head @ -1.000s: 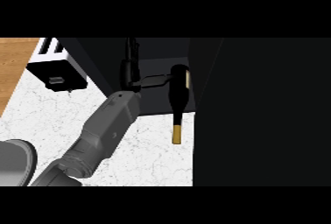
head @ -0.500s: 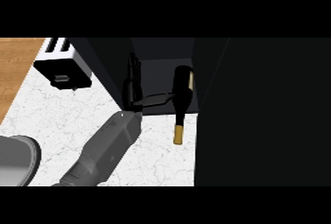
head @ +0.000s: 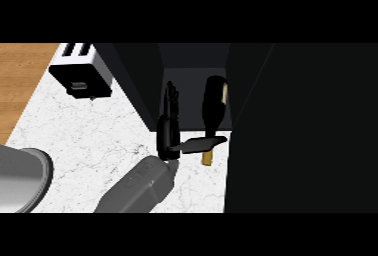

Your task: Pick up the wine, place it into the cabinet and close the cabinet

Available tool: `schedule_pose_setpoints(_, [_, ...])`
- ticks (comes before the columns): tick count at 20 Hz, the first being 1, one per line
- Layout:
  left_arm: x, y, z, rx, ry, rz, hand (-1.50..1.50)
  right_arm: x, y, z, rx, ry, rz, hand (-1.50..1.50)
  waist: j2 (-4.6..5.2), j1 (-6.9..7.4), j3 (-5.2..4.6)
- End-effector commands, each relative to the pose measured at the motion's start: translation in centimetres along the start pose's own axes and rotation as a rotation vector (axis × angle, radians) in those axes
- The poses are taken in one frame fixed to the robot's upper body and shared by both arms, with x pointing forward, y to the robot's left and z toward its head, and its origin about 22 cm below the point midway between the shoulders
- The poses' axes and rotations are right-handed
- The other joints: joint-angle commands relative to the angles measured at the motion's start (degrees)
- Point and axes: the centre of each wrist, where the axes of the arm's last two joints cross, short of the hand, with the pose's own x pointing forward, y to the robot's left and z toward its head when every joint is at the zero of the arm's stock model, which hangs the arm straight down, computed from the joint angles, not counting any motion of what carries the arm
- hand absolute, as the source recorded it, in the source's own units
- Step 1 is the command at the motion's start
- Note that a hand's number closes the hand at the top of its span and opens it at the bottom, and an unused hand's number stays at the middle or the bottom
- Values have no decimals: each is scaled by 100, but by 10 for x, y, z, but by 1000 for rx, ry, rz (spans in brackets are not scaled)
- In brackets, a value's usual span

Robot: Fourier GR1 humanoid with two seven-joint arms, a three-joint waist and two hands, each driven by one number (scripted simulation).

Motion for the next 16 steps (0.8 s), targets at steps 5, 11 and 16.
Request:
schedule_pose_setpoints(5, [39, -18, 52, -19, -28, 42, -150, 21, -4, 23, -18, -42, 29, -150, -7, 79, 2])
schedule_pose_setpoints(11, [58, -21, 86, 39, -58, 69, -150, 17, -3, 20, -30, -47, 16, -150, 7, 67, 0])
schedule_pose_setpoints(16, [69, -8, 101, 75, -43, 52, -150, 31, -5, 32, 4, -39, 46, -150, 11, 35, 0])
